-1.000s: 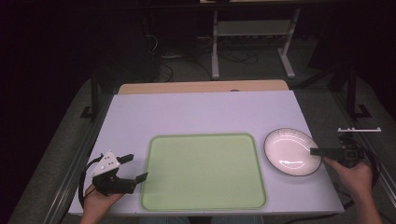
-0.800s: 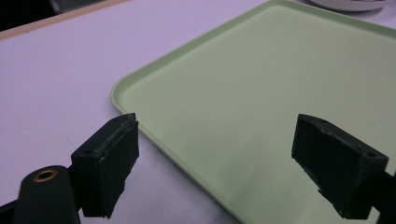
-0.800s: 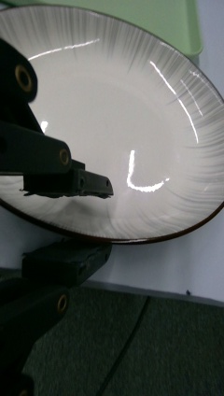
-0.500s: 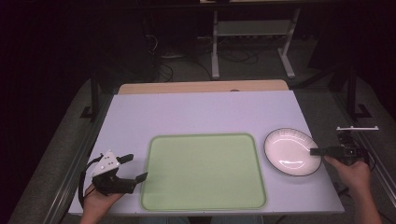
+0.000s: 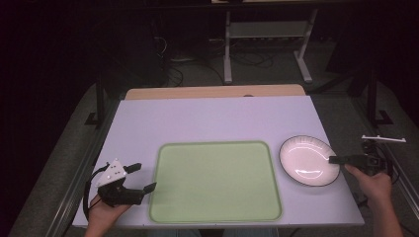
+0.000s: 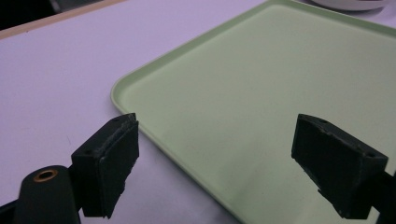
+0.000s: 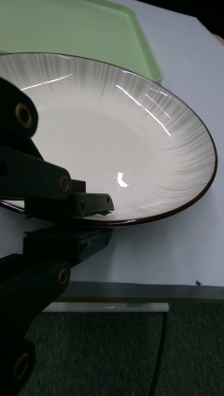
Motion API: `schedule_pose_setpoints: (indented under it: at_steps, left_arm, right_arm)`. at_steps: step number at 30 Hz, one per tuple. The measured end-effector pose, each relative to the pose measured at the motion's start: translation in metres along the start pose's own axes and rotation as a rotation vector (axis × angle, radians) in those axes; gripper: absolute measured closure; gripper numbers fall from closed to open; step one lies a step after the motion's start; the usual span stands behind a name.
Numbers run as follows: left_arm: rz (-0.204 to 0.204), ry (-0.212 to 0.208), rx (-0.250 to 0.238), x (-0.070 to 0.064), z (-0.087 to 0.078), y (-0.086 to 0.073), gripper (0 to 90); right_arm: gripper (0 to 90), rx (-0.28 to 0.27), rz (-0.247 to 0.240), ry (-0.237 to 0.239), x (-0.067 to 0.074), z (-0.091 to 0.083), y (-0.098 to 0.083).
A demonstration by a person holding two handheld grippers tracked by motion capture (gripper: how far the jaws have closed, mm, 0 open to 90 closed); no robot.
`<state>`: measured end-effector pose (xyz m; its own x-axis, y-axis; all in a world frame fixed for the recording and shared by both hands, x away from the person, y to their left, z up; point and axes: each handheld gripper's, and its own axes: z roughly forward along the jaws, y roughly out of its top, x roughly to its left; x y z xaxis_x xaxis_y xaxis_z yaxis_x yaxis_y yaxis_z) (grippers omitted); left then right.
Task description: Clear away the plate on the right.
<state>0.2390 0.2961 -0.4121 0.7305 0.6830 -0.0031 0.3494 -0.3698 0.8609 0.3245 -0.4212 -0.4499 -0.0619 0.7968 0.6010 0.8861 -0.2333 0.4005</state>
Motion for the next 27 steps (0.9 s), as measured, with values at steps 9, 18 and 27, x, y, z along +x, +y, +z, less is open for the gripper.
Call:
schedule_pose_setpoints:
  at_steps: [9,18,27]
  left_arm:
    - [0.0,-0.002,-0.002,0.0006,-0.0008,-0.0001,14.8]
    - [-0.001,-0.002,-0.004,0.0008,-0.0011,-0.0002,14.8]
    - [-0.004,0.001,-0.006,0.0011,-0.0016,-0.0002,14.8]
  right_arm:
    - [83.7,-0.003,0.021,0.003,0.0007,0.0018,0.0016]
    - [83.8,-0.022,0.073,0.041,-0.0031,0.0017,0.0001]
    - [83.3,-0.056,0.097,0.08,-0.0037,-0.0006,-0.0015]
